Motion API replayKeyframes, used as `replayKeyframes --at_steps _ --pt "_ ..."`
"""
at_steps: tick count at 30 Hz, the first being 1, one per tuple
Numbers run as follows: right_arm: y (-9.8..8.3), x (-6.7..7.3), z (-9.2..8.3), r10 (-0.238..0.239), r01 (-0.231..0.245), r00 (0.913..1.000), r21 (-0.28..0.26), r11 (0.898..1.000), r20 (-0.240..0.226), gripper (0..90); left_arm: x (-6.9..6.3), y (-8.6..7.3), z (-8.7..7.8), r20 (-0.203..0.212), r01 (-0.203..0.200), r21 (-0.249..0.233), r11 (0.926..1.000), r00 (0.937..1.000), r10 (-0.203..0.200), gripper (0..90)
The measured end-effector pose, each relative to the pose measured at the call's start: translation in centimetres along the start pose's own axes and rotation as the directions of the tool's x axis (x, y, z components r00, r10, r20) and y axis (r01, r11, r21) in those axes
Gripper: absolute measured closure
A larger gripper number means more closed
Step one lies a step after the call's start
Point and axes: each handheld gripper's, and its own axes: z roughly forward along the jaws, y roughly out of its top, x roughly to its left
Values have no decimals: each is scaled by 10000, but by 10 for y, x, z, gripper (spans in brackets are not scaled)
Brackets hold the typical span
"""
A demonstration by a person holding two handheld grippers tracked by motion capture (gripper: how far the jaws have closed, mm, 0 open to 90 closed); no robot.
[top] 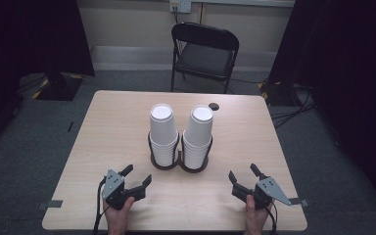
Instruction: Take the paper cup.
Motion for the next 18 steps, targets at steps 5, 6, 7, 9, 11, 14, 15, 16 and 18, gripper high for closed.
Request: replayKeyframes --at_steps 5,6,7,9,11,14,15,16,18 --pt "0 1 0 -7 7 10000 101 9999 -32 132 -4 1 3 134 -265 399 9989 9996 260 233" --pt "0 1 0 -45 45 10000 101 9999 -41 133 -5 1 4 215 -318 430 9986 9993 309 238" --pt "0 1 1 -51 52 10000 114 9999 -52 132 -5 1 4 248 -378 474 9982 9990 367 245" --pt "0 1 1 -30 30 10000 133 9999 -14 133 -5 2 4 434 -327 520 9981 9986 304 246" --pt "0 1 1 -1 1 10000 136 9999 -7 133 -6 4 3 750 -192 356 9992 9970 165 239" --pt "0 1 1 -8 9 10000 142 9999 -39 133 -12 9 4 1047 -298 116 9995 9941 284 239" --pt "0 1 1 -38 39 10000 133 9999 -51 134 -14 11 4 1116 -304 66 9995 9933 295 236" --pt "0 1 1 -41 41 10000 158 9999 1 133 -17 13 5 1324 -410 72 9991 9904 397 235" --pt "1 2 1 -201 198 9997 254 9995 103 134 -26 20 6 1443 -697 35 9976 9872 685 235"
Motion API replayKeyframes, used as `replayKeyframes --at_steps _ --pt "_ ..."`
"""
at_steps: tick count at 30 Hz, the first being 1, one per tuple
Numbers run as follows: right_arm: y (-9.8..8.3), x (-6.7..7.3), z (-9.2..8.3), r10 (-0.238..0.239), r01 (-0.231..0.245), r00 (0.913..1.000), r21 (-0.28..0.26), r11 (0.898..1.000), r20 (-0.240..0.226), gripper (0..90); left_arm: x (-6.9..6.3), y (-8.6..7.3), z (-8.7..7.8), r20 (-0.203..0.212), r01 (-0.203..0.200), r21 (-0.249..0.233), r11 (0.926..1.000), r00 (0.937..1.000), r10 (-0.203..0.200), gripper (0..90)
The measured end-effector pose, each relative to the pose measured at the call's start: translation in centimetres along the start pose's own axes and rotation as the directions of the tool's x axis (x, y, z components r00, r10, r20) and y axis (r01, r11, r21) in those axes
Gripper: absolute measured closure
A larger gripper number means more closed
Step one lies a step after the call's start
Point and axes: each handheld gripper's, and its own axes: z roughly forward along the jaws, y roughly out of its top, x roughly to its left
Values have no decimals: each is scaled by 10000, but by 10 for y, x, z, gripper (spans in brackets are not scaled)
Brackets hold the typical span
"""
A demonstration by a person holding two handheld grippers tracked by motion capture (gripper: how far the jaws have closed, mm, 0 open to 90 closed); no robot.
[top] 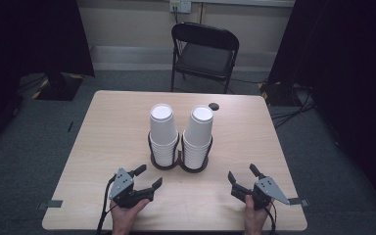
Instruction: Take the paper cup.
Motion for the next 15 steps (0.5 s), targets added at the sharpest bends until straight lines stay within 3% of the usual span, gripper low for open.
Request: replayKeyframes --at_steps 3,12,15 --pt "0 0 0 66 -66 10000 15 10000 -14 134 -4 6 3 102 -152 -56 9999 9998 152 235" --pt "0 -1 0 102 -102 9999 1 9999 -44 136 -19 38 20 1077 -447 -245 9987 9931 471 241" --pt "0 -1 0 94 -94 9999 20 10000 -47 137 -22 47 22 1101 -518 -403 9978 9923 559 241"
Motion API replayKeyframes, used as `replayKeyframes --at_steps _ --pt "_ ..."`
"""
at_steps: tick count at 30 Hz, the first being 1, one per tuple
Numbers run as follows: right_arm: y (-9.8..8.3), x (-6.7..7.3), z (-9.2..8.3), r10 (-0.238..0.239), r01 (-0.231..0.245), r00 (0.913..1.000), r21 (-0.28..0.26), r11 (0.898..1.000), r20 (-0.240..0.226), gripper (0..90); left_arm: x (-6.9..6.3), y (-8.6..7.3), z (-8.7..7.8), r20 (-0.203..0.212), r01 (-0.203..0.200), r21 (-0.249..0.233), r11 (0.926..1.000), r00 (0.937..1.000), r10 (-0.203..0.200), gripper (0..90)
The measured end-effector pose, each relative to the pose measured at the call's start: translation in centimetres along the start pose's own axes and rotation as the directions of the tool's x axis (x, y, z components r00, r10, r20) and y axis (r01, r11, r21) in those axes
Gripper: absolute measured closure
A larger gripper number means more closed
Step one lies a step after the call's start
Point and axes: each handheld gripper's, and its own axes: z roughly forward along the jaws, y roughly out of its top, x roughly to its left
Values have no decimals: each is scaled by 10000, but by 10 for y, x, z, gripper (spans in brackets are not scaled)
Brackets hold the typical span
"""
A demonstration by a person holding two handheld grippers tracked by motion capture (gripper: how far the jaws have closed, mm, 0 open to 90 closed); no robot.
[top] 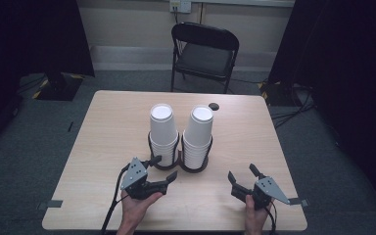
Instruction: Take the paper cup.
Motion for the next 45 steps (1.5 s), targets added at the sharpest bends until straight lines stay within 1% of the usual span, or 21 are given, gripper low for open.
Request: replayKeyframes --at_steps 1,3,5,8,9,11,12,13,14,15,20,24,27,29,30,31,32,34,35,37,45 --pt "0 0 1 -36 36 10000 20 10000 24 137 0 3 1 71 -27 -46 10000 10000 27 241" --pt "0 0 1 -40 40 10000 42 10000 -1 137 -2 8 3 -66 -80 -107 9999 9999 79 241" --pt "0 0 1 -17 16 10000 73 10000 30 137 -2 15 6 62 -72 -216 9997 10000 73 240" --pt "0 0 1 -48 48 10000 60 10000 12 137 -3 21 9 72 -148 -238 9996 9999 150 240" --pt "0 0 1 -42 42 10000 85 10000 -12 138 -2 23 10 219 -33 -232 9997 9998 38 241" --pt "0 0 1 -40 40 10000 85 10000 -16 138 0 26 14 819 290 -134 9995 9963 -278 266" --pt "0 0 1 -46 46 10000 55 10000 -2 138 -1 27 16 493 36 60 10000 9988 -39 296" --pt "0 0 1 -27 27 10000 55 10000 3 138 -3 28 18 235 -203 94 9998 9995 201 269" --pt "0 0 1 -27 27 10000 49 10000 2 138 -3 29 19 248 -277 82 9996 9993 275 261" --pt "0 0 1 -28 28 10000 50 10000 8 139 -2 31 23 486 -194 60 9998 9986 191 268" --pt "0 0 1 -46 46 10000 62 10000 5 140 -1 36 29 533 -374 135 9992 9979 366 264" --pt "0 0 1 -25 25 10000 87 10000 -21 140 0 42 34 659 -364 227 9991 9972 348 265" --pt "0 0 0 -36 36 10000 4 10000 -74 140 -3 48 36 753 -623 227 9978 9953 605 277" --pt "0 0 0 23 -23 10000 17 10000 -68 140 -5 52 38 1100 -560 19 9984 9924 554 275" --pt "0 0 0 23 -23 10000 17 10000 -68 140 -5 52 38 1100 -560 19 9984 9924 554 275" --pt "0 0 0 1 -1 10000 10 10000 -66 140 -7 55 40 944 -778 38 9970 9925 771 275" --pt "0 0 0 -19 19 10000 15 10000 -71 140 -7 56 40 931 -790 68 9969 9926 780 273" --pt "0 0 0 -43 43 10000 16 10000 -66 140 -7 60 43 1030 -796 115 9968 9916 780 258" --pt "0 0 0 -22 22 10000 26 10000 -74 140 -7 63 45 1207 -771 327 9965 9900 726 254" --pt "0 0 0 -7 7 10000 17 10000 -96 140 -8 64 47 1161 -811 444 9957 9904 755 254" --pt "0 0 0 -33 34 10000 26 10000 -70 140 -11 78 55 1051 -1064 331 9938 9892 1024 226"
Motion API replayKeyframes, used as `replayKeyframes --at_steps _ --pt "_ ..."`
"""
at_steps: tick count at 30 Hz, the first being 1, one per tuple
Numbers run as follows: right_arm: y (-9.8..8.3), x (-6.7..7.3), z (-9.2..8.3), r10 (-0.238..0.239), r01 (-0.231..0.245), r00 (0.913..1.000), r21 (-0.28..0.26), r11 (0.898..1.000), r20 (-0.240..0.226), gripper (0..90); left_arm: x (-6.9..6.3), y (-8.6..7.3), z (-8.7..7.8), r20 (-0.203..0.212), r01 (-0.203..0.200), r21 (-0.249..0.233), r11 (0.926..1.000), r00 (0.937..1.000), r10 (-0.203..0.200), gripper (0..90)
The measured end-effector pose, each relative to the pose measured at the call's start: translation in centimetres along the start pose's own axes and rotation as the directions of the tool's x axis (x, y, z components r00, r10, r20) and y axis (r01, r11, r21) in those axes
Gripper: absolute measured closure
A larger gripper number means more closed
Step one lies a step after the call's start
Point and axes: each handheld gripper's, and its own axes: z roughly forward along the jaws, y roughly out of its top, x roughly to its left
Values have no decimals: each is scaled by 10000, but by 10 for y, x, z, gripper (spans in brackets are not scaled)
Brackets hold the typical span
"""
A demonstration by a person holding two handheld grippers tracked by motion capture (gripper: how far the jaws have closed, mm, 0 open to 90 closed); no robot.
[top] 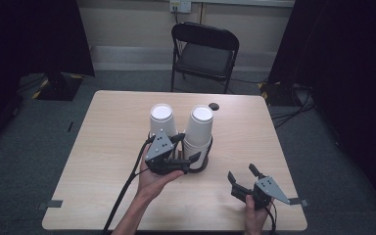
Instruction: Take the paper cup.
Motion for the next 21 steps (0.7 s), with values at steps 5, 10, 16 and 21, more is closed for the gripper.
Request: replayKeyframes --at_steps 5,10,16,21 --pt "0 0 0 24 -24 10000 -16 10000 -31 140 0 8 6 -64 -277 -88 9996 9996 276 196" --pt "0 0 0 27 -27 10000 -18 10000 -13 140 4 15 15 -245 -431 -45 9991 9988 430 181" --pt "0 0 0 39 -39 10000 -16 10000 -52 140 11 21 22 -437 -188 -61 9998 9989 185 169" --pt "0 0 0 22 -22 10000 -17 10000 -50 141 15 25 28 -445 -156 -18 9999 9989 155 166"
